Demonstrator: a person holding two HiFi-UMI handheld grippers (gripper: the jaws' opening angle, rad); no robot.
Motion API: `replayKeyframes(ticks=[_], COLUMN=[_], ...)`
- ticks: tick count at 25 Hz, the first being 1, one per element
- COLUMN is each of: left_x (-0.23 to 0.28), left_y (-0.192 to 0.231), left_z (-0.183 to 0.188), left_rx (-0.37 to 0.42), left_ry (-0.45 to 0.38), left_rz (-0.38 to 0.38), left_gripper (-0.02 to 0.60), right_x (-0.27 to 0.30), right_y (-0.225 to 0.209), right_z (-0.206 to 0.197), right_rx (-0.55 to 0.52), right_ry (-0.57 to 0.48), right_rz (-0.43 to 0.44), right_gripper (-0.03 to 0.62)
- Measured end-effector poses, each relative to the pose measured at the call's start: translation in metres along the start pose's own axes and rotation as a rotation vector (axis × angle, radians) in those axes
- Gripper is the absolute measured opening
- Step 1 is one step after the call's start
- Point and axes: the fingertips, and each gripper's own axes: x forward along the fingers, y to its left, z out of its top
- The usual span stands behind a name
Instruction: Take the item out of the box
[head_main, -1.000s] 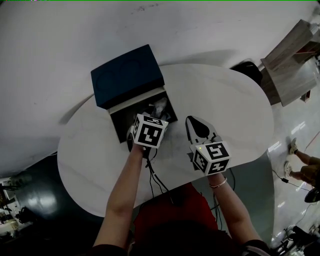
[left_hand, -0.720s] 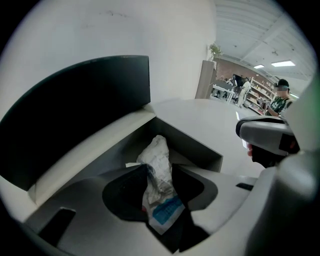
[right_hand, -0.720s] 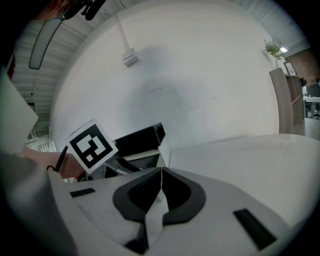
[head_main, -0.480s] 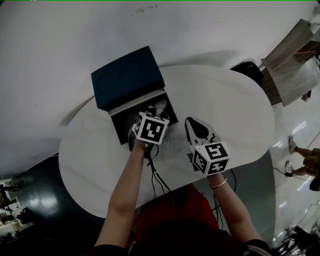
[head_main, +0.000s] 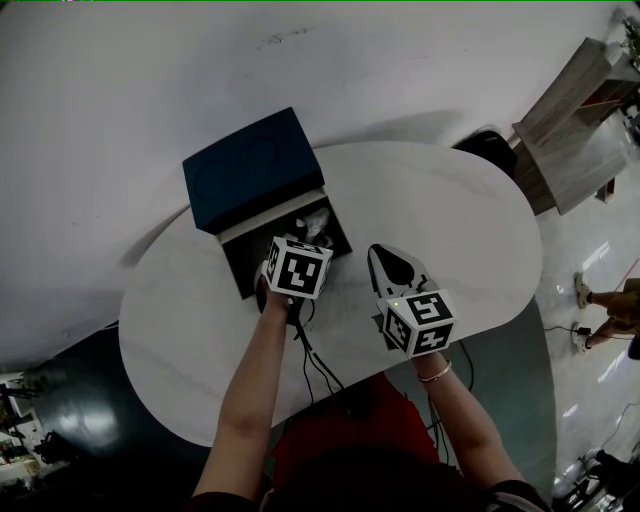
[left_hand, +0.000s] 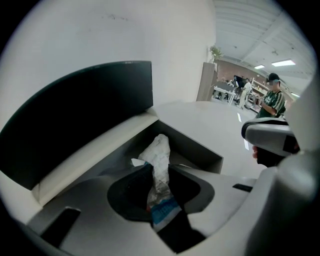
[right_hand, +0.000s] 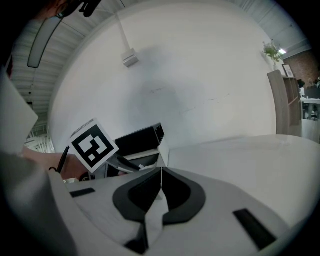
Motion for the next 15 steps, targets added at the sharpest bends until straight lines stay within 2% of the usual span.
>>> replayKeyframes(ticks=[4, 10, 15], left_x=[-0.009, -0.030, -0.053], left_y=[0.000, -0.001, -0.001], left_z=[0.004, 0.015, 0.023], left_rx=[-0.019, 0.024, 0.031], left_ry=[-0.045, -0.119, -0.201], left_rz=[-0.002, 0.015, 0.017], left_gripper=[0.120, 0.120, 0.120], right_x=[-0.006, -0.013, -0.021], right_y=[0.001, 0.008, 0.018], right_z=[0.002, 0.005, 0.009], right_rx=[-0.004, -0.002, -0.015], right_ry=[-0.006, -0.021, -0.039], right_rz=[-0.012, -0.028, -0.042], right_gripper=[0.017, 0.017, 0.017])
